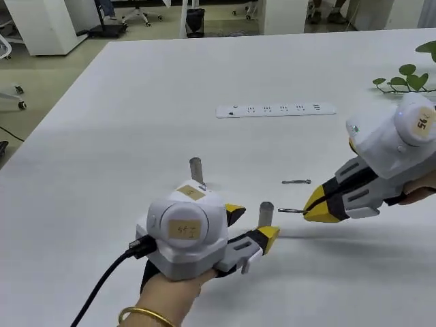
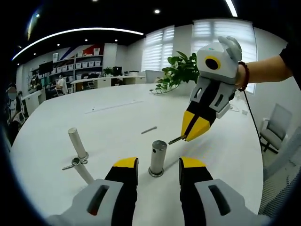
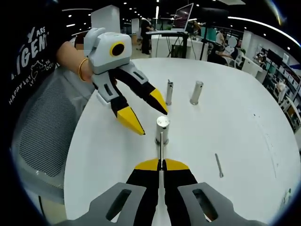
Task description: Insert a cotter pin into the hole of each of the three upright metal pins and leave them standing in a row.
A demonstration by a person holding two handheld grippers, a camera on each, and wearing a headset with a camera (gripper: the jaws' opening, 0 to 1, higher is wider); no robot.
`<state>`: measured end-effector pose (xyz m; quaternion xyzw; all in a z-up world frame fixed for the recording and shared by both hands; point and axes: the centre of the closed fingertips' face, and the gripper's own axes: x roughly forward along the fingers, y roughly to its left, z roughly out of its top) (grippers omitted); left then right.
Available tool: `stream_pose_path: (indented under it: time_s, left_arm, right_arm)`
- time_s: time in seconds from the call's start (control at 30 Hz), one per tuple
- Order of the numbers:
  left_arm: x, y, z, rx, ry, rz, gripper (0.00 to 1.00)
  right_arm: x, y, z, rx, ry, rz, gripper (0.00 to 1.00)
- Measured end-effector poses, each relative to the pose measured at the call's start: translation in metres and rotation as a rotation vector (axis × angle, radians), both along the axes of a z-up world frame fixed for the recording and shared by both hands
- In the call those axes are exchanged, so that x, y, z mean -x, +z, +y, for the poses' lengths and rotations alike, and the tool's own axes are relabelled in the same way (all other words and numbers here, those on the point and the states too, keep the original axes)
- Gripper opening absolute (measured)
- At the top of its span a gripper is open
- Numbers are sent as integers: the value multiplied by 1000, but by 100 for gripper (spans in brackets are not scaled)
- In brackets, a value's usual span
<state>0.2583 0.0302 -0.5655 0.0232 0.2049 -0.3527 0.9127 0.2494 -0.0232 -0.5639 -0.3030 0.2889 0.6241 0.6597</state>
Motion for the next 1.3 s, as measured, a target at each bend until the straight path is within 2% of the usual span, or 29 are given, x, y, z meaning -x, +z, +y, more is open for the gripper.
stream_pose_path:
  time_s: [0.17,0.33,0.47,0.8,1.1,1.3]
  left_arm:
    - [-3,-3,-6,11,6,3,31]
    - [-7,-6,-9,-1,28,-5,30]
    - [-11,-6,-11,15,48,4,27]
    - [-9,-12,-17,13,47,15,20]
    - [-10,-15,-19,-23,49,5,18]
    - [-13,-16,-15,-49,50,-6,11]
  right_arm:
    - [-3,-1,0,-6,7,0,0]
    - [-5,-2,1,-8,14,-4,0]
    - [-7,-3,1,-10,15,-8,0]
    - [-5,0,5,-30,21,-7,0]
    - [-4,0,7,-36,29,-4,0]
    - [-4,0,9,-33,32,-6,0]
